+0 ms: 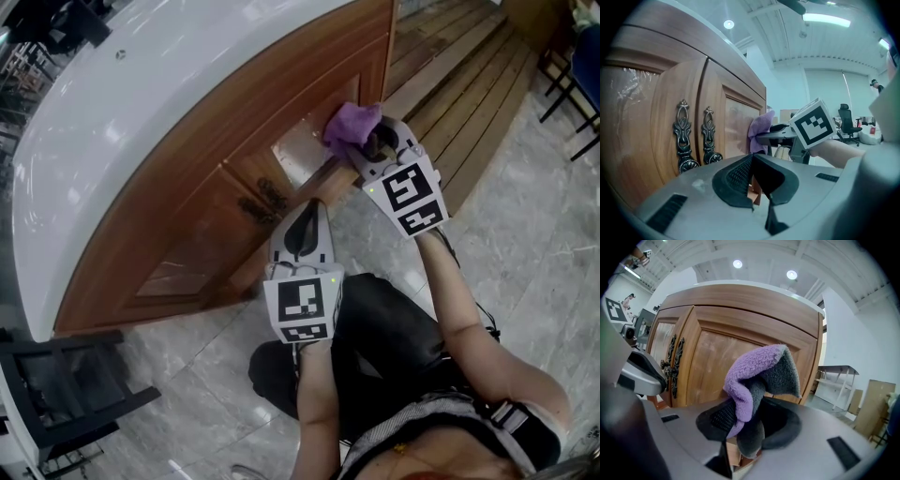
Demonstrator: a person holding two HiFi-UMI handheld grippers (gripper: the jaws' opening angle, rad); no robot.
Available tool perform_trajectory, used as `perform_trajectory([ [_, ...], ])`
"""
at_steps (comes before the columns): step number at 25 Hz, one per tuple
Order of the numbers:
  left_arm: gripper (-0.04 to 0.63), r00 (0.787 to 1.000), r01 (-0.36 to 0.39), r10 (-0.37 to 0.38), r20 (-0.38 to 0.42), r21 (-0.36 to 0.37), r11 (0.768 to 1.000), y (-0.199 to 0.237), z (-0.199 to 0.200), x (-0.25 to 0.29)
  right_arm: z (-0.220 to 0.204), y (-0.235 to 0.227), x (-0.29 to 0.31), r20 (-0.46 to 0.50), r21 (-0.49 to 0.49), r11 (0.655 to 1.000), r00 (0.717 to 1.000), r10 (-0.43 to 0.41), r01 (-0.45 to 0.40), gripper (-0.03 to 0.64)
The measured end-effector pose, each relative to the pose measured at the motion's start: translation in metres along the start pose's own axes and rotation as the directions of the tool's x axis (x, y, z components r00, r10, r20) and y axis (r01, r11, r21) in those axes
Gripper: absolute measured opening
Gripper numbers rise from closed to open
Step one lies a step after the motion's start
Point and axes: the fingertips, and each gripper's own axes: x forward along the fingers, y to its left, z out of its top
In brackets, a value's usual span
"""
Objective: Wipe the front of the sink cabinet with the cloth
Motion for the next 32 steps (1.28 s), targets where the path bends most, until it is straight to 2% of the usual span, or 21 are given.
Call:
perform_trajectory([
  [8,0.006,1.000,0.031,-0.031,0.006,0.001,1.000,-0.010,0.001,0.009,-0.017,-0.037,0.001,-0.051,-0.022,0.995,0.994,-0.096,0.095,0.184],
  [18,0.006,0.999,0.045,-0.045,-0.008,-0.001,0.999,-0.011,-0.004,0.013,-0.029,-0.055,0.000,-0.057,0.026,0.995,0.994,-0.097,0.099,0.184],
  [32,0.006,0.999,0.028,-0.028,-0.023,0.000,1.000,-0.005,-0.009,0.011,-0.033,-0.057,0.001,-0.055,0.030,0.994,0.993,-0.104,0.105,0.184],
])
